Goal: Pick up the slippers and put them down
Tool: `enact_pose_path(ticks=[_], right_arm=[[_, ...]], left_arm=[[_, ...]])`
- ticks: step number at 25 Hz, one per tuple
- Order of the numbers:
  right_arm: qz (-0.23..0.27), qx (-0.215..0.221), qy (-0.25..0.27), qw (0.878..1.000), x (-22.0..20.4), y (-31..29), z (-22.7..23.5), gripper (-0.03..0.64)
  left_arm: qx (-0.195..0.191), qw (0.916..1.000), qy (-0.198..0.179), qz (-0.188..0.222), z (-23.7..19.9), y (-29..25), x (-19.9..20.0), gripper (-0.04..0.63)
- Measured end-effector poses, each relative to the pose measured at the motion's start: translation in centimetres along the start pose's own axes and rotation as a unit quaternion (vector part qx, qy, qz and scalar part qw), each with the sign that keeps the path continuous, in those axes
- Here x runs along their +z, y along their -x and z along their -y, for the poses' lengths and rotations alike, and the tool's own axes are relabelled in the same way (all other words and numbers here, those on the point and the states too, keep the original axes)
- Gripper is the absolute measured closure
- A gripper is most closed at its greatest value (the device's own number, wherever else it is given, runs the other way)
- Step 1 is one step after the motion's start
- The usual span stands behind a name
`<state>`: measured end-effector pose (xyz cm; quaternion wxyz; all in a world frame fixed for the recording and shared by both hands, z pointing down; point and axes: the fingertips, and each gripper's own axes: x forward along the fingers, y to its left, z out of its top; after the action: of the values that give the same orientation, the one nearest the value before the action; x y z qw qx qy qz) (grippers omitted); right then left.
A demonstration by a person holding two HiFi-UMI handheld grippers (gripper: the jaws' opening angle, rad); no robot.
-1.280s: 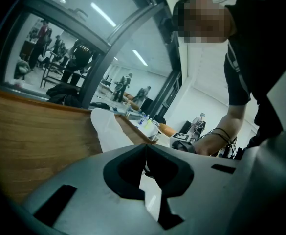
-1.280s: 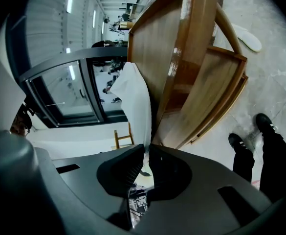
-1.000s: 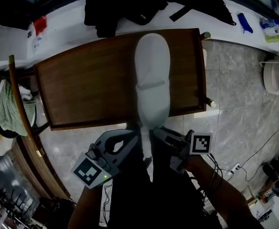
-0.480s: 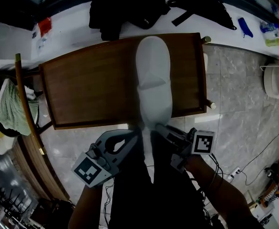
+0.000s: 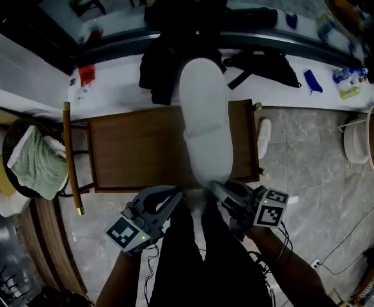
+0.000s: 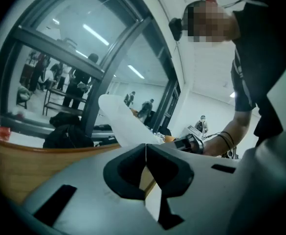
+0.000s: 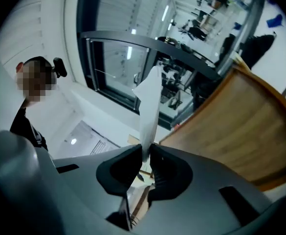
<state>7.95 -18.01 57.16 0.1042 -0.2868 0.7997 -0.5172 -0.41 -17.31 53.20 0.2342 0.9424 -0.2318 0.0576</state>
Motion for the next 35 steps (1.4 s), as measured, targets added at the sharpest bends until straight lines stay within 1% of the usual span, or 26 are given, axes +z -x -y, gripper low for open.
enact_pose_path(ticks=[3, 6, 10, 12, 15, 18, 22, 27, 31, 35], right_arm=[[0.025, 0.027, 0.055, 0.998, 3.7, 0.7, -5.3, 0.561], [0.042, 0.058, 0.116, 0.991, 7.3, 1.3, -10.1, 0.561], [0.060, 0.104, 0.190, 0.974, 11.5, 2.3, -16.3, 0.561], [0.070, 0.124, 0.216, 0.966, 13.1, 3.1, -19.5, 0.561], [0.084, 0.154, 0.253, 0.951, 14.8, 4.3, -23.7, 0.561], [0.100, 0.173, 0.288, 0.936, 15.6, 5.8, -27.1, 0.561], [0.118, 0.177, 0.333, 0.919, 15.7, 6.9, -30.8, 0.561], [0.141, 0.172, 0.363, 0.905, 13.4, 7.6, -34.7, 0.561], [0.157, 0.166, 0.375, 0.898, 10.5, 8.3, -37.5, 0.561], [0.162, 0.165, 0.380, 0.896, 6.7, 8.6, -39.9, 0.561]], left_arm=[[0.012, 0.9994, -0.017, 0.029, 1.2, 0.9, 4.5, 0.584], [0.028, 0.9968, -0.043, 0.062, 2.3, 1.8, 9.2, 0.584], [0.034, 0.9902, -0.094, 0.097, 5.2, 2.6, 14.7, 0.584], [0.030, 0.9873, -0.110, 0.110, 7.2, 2.9, 16.8, 0.584], [0.022, 0.9840, -0.127, 0.123, 10.1, 3.2, 18.9, 0.583], [0.021, 0.9808, -0.149, 0.124, 12.3, 3.6, 20.1, 0.584], [0.022, 0.9757, -0.179, 0.125, 14.1, 5.1, 21.2, 0.584], [0.017, 0.9714, -0.188, 0.144, 16.1, 9.4, 23.1, 0.584], [0.010, 0.9649, -0.207, 0.161, 18.3, 13.3, 23.4, 0.584], [0.010, 0.9639, -0.208, 0.166, 20.0, 16.3, 22.5, 0.584]])
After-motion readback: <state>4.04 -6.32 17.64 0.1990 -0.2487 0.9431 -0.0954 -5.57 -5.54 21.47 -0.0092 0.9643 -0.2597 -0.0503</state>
